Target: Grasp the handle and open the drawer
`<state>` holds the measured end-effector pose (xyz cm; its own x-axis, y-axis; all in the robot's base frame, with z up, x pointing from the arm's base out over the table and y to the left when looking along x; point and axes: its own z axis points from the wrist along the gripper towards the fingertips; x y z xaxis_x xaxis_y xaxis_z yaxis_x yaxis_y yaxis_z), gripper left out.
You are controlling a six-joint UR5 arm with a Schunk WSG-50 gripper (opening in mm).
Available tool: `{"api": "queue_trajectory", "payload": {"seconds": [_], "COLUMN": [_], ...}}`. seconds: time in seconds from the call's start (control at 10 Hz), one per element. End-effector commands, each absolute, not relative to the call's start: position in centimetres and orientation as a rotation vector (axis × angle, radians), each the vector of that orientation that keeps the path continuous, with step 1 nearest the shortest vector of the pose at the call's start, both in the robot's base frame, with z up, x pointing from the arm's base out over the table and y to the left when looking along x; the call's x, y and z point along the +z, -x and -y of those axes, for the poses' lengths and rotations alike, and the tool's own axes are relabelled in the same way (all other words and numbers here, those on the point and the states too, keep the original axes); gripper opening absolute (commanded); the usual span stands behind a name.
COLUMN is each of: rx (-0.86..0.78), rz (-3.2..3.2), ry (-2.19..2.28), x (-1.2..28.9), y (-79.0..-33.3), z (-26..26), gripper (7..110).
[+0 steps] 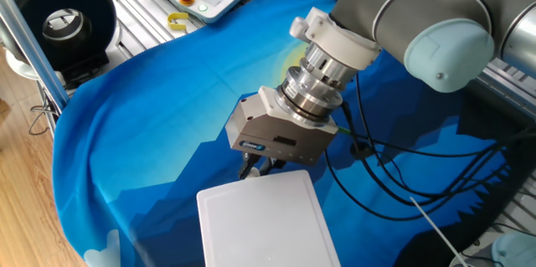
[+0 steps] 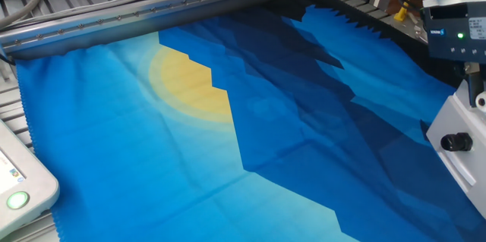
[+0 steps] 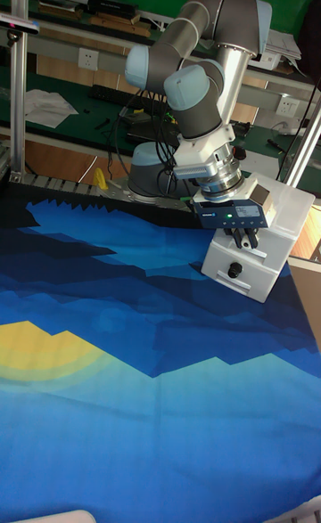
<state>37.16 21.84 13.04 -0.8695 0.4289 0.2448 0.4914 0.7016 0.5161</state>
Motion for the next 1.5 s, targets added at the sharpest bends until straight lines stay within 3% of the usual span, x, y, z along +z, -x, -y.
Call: {"api": "queue_trajectory", "payload": {"seconds": [0.0,1.4], "rx": [-0.911,-0.836], "rz": [2.795,2.8], "ry": [0.755,0.712], "x": [13.3,13.7], "y": [-37.6,-38.3], "z": [-21.8,-20.6], "gripper": [7,7]}}
